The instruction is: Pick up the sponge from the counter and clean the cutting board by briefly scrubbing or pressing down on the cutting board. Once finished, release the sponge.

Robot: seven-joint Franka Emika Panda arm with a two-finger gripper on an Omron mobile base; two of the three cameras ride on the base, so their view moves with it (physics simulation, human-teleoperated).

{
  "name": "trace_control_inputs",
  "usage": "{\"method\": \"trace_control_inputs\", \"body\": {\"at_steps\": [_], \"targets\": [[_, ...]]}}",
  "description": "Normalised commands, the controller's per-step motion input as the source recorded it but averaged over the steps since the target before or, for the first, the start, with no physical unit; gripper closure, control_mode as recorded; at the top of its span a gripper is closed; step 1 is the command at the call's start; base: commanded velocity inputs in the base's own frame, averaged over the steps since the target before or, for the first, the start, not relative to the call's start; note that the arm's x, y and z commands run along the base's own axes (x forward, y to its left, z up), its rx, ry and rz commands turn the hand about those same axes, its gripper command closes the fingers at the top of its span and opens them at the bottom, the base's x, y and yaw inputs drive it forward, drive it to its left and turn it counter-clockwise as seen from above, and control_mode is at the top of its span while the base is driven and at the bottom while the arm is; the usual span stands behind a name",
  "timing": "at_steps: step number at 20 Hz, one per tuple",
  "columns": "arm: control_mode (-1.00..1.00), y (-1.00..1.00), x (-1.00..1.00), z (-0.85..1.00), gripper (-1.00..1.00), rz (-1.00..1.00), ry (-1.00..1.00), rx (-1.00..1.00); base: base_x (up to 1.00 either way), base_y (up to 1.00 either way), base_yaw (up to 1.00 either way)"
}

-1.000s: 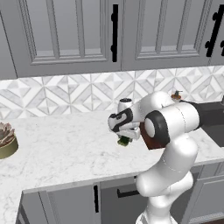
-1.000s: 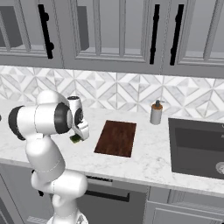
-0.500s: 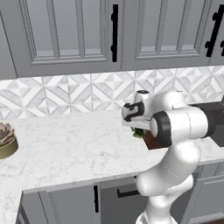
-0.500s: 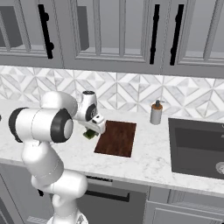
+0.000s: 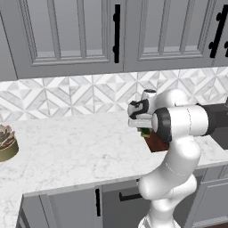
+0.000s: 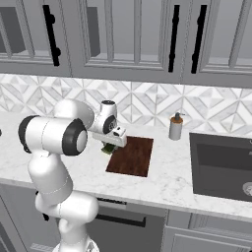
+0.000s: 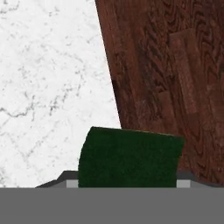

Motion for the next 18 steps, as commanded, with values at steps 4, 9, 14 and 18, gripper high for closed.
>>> {"method": "trace_control_inputs", "body": {"at_steps": [4, 9, 14, 18], "targets": [[-1.00, -0.60, 0.17, 0.00, 1.00, 0.27, -0.09, 0.00, 0.00, 0.00, 0.00], [-1.00, -0.20, 0.08, 0.00, 1.00, 0.16, -0.07, 0.00, 0.00, 0.00, 0.00], [-1.00, 0.00, 0.29, -0.01, 1.00, 0.05, 0.00, 0.00, 0.00, 0.00, 0.00], [-1.00, 0.01, 0.59, 0.00, 1.00, 0.09, 0.00, -0.01, 0.00, 0.00, 0.00]]}}
